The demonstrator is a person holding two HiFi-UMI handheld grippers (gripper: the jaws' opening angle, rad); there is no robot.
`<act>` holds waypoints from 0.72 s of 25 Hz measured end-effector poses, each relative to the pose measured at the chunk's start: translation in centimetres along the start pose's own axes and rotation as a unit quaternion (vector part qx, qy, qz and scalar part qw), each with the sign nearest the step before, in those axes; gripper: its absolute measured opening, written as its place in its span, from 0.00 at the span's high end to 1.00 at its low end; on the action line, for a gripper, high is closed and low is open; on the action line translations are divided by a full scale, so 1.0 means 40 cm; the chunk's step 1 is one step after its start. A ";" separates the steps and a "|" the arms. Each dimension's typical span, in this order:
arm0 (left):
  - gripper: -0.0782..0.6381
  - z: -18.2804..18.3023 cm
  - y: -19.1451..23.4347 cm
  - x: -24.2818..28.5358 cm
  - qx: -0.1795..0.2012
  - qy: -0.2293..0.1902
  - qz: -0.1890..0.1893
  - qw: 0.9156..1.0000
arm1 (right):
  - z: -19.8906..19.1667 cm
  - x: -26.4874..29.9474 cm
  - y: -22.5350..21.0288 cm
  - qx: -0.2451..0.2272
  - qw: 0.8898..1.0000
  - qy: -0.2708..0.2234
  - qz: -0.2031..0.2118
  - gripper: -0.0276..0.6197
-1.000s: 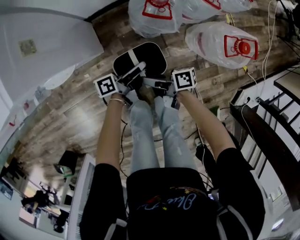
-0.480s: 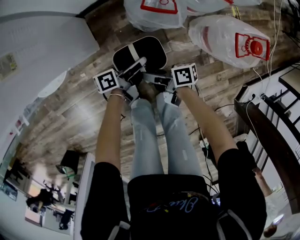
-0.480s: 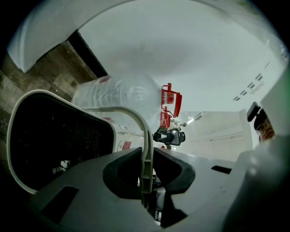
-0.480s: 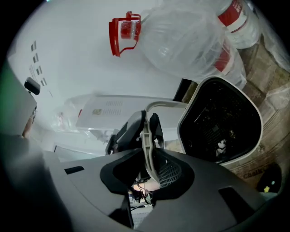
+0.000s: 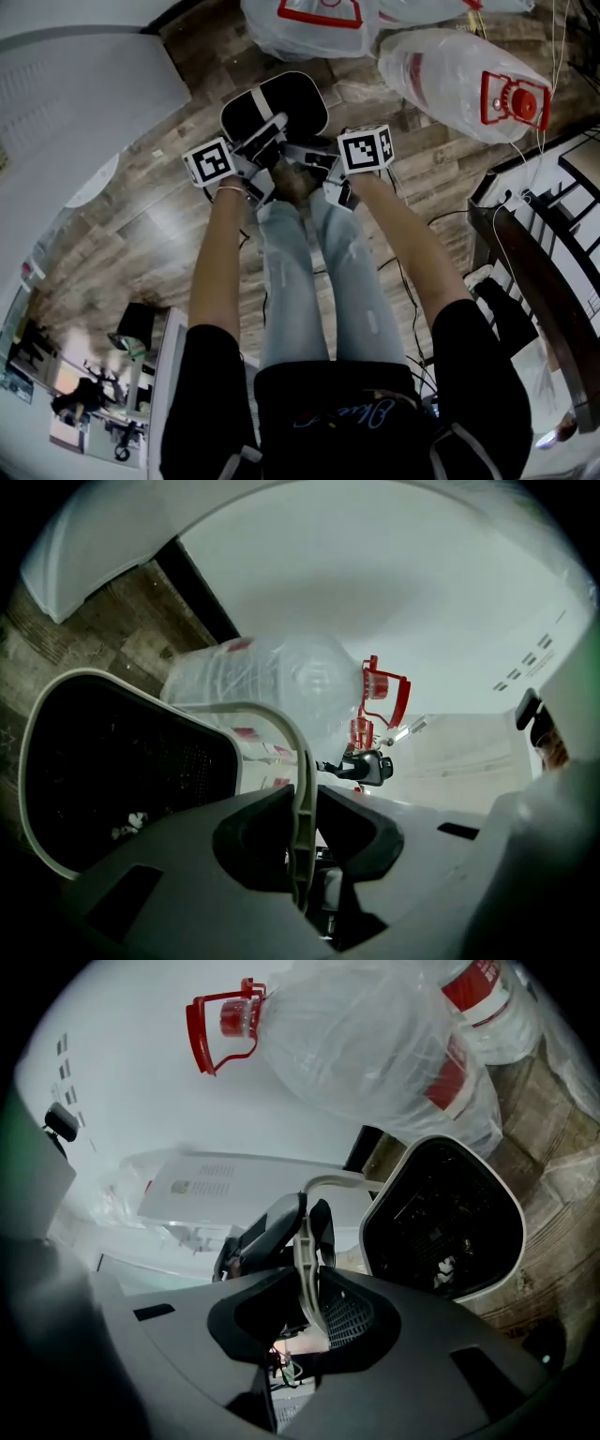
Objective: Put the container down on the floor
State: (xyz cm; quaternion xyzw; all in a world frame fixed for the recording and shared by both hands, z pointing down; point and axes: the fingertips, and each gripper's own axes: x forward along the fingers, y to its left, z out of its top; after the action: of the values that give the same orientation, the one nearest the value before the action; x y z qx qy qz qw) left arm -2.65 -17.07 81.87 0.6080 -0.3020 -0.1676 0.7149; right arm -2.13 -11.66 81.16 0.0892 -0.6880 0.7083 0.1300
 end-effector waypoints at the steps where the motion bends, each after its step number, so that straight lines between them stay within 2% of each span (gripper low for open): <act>1: 0.81 0.001 0.008 0.004 -0.003 -0.001 0.001 1.000 | 0.002 0.002 -0.009 -0.002 1.000 0.002 -0.004 0.85; 8: 0.81 0.008 0.049 0.021 0.002 -0.011 0.000 1.000 | 0.008 0.012 -0.054 -0.010 1.000 0.022 -0.019 0.85; 18: 0.81 -0.006 0.085 0.044 0.012 -0.014 0.001 1.000 | 0.002 0.008 -0.101 -0.006 0.999 0.022 -0.035 0.85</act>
State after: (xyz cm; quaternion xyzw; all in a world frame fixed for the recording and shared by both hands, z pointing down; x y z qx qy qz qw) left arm -1.60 -17.25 85.53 0.6140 -0.3144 -0.1721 0.7033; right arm -1.20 -11.63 85.09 0.0971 -0.6858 0.7008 0.1707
